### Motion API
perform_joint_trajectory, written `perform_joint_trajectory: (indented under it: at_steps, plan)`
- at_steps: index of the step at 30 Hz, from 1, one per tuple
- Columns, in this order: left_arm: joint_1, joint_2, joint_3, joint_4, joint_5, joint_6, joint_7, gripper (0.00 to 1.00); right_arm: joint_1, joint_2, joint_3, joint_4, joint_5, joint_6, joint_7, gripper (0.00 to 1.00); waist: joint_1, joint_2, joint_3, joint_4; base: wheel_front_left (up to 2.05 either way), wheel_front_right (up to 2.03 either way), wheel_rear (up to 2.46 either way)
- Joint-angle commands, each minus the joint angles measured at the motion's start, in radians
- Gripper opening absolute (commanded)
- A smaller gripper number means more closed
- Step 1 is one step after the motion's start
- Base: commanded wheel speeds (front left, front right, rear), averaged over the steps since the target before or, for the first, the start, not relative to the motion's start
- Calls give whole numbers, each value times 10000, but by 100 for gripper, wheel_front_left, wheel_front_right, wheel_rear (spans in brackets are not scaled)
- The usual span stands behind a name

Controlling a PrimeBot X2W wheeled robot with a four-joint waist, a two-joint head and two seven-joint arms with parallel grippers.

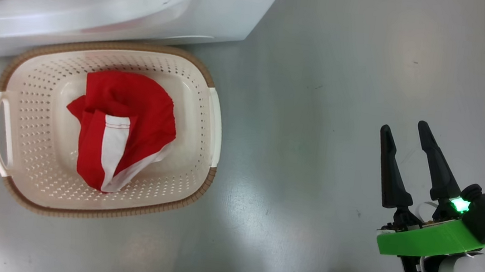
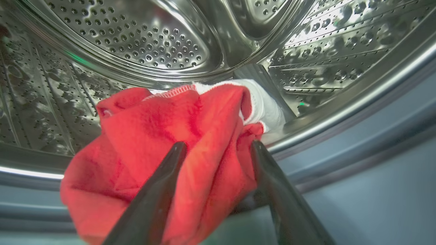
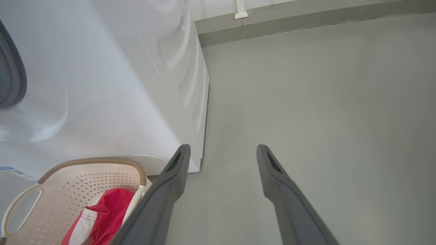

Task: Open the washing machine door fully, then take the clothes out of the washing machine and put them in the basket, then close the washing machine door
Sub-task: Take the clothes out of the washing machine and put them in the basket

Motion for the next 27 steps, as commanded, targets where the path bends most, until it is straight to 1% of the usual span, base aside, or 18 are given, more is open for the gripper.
perform_joint_trajectory:
  at_steps: [1,2,3,4,5,6,12,16,21,27]
  plan:
    - [-113,609,70,-142,-6,129,-49,100,-18,-20,233,-247,-33,48,-65,100,0,0,14,-24,0,0,0]
    - [-120,633,33,-119,-11,142,-49,95,-22,-20,231,-248,-28,48,-65,100,0,0,12,-28,0,0,0]
    - [-132,650,21,-106,-34,172,-49,74,-27,-20,224,-253,-26,48,-65,100,0,0,12,-24,0,0,0]
    - [-134,658,9,-100,-63,200,-49,45,-32,-20,217,-255,-27,48,-65,100,0,0,-1,-18,0,0,0]
    - [-132,663,-15,-91,-85,209,-49,18,-36,-20,211,-257,-27,48,-65,100,0,0,-12,-12,0,0,0]
    - [-132,663,-45,-110,-107,206,-49,0,-43,-20,205,-258,-29,48,-65,100,0,0,-21,-4,0,0,0]
    - [-51,577,-110,-367,-354,189,-49,0,-96,-20,174,-250,-72,48,-65,100,0,0,-111,68,0,0,0]
    - [180,432,-92,-900,-575,200,-49,0,-125,-20,123,-202,-110,48,-65,100,0,0,-256,146,0,0,0]
    - [808,176,195,-1962,-1016,242,-49,0,-89,-20,69,-135,-136,48,-65,100,0,0,-641,301,0,0,0]
    - [1915,-190,681,-3524,-1429,82,-49,0,8,-20,52,-29,-235,48,-65,100,0,0,-1180,505,0,0,0]
